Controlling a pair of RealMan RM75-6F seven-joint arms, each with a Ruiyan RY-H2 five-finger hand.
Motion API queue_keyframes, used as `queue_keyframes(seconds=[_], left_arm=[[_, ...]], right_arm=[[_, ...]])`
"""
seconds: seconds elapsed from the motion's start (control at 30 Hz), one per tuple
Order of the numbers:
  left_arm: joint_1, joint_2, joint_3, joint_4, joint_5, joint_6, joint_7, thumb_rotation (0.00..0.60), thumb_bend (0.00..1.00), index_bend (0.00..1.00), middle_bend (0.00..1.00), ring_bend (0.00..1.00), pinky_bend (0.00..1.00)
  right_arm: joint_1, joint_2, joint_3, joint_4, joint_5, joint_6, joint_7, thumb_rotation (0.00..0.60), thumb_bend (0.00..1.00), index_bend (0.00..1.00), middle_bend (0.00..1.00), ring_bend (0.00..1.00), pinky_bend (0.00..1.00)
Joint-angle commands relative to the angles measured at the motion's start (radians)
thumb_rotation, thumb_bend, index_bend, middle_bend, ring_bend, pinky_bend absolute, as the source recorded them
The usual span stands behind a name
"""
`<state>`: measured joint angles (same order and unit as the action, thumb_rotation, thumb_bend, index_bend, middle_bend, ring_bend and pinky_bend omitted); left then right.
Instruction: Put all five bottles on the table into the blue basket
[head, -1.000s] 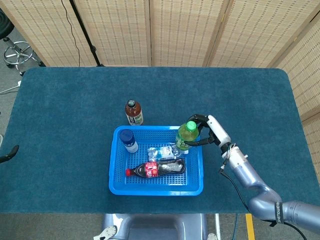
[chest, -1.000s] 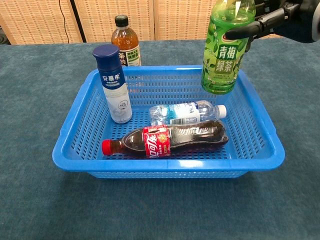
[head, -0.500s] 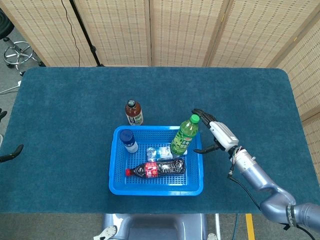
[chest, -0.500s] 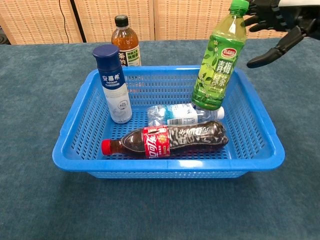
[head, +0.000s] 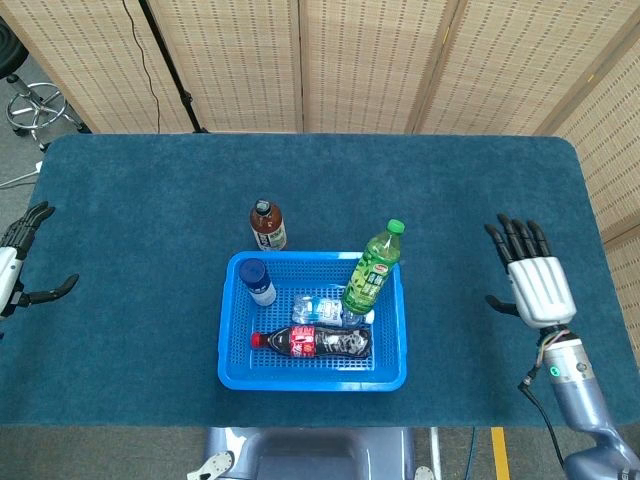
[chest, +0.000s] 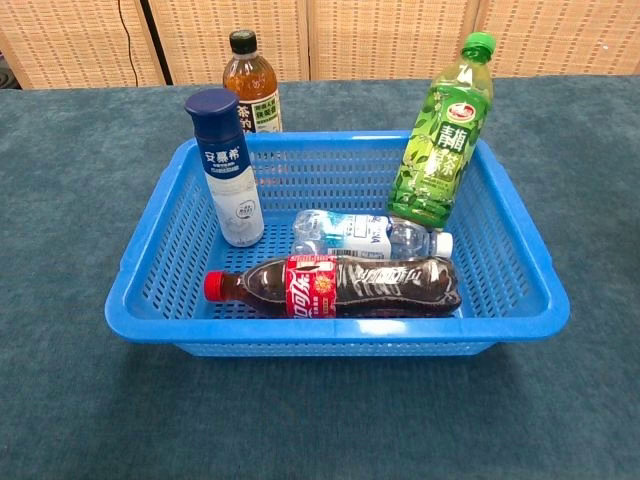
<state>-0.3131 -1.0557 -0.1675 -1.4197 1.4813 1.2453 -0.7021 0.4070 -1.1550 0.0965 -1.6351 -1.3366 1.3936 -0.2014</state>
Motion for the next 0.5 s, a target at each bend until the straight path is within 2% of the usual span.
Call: queue_keyframes(seconds=[0.03,0.3,0.5], left_arm=[[-0.059,-0.039,0.005,0.078,0.044,-0.048,-0.109,0.600,0.26,0.00,0.00,0.00,0.00],[-0.091,-0.068,0.002,0.111,0.035,-0.059,-0.105,0.600,0.26,0.00,0.00,0.00,0.00],[-0.139,-0.081,-0.006,0.115,0.021,-0.113,-0.106,0.600,0.26,0.00,0.00,0.00,0.00]], right_arm=[[-0.066,-0.032,-0.024,0.054,0.005,0.071,-0.026,0.600,0.00,0.00,0.00,0.00,0.00],[-0.104,-0.065,-0.013,0.125,-0.014,0.122,-0.054,0.600,0.00,0.00,0.00,0.00,0.00],[-0.122,-0.097,-0.003,0.155,-0.023,0.147,-0.084,0.600,0.00,0.00,0.00,0.00,0.00]])
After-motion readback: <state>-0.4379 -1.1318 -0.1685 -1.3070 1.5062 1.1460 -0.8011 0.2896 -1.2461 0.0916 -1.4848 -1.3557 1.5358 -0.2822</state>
